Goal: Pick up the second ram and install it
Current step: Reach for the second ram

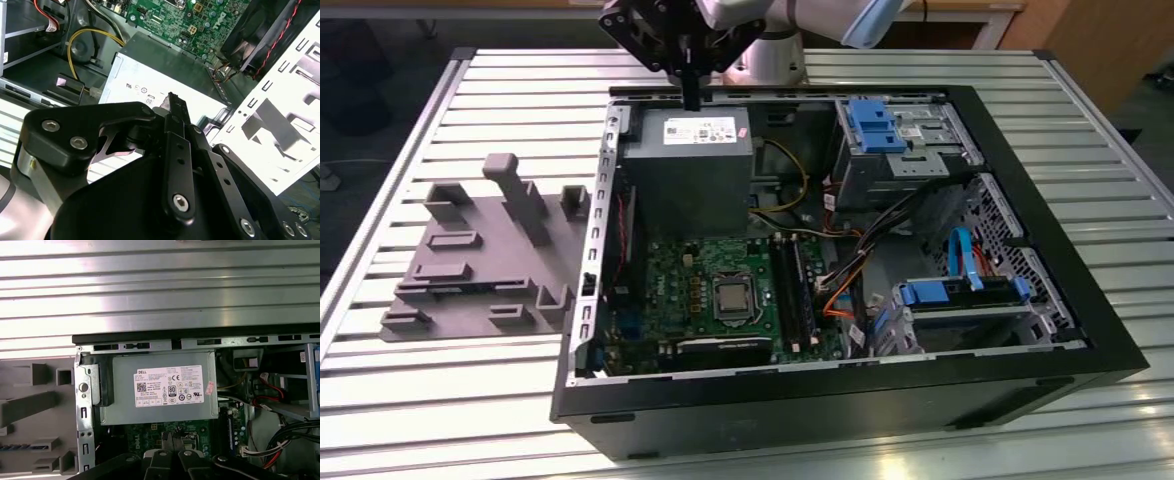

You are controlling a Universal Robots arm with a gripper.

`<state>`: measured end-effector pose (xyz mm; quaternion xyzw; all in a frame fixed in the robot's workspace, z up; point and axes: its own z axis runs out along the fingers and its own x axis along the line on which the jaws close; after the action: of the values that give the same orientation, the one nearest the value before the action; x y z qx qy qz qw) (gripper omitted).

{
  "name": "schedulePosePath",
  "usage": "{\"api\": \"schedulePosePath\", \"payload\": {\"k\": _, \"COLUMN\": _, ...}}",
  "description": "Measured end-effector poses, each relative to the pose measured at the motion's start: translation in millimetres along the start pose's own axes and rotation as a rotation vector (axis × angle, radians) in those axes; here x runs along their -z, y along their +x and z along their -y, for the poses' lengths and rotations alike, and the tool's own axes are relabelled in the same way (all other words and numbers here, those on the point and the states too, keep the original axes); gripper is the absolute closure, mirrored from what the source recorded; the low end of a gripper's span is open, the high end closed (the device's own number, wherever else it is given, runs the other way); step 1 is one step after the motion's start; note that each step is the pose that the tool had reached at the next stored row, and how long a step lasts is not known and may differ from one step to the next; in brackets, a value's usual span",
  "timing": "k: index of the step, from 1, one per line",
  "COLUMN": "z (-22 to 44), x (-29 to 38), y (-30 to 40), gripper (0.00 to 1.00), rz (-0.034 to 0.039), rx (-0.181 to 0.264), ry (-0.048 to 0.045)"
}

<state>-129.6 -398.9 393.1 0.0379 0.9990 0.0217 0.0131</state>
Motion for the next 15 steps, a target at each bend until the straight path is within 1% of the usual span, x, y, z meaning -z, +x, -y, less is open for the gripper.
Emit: {"api": "schedulePosePath", "payload": {"k": 15, "z": 0.3, "x": 0.0, "y": 4.4, "gripper": 0.89, "rz": 0.0000, "rx": 0.000, "ry": 0.0000}}
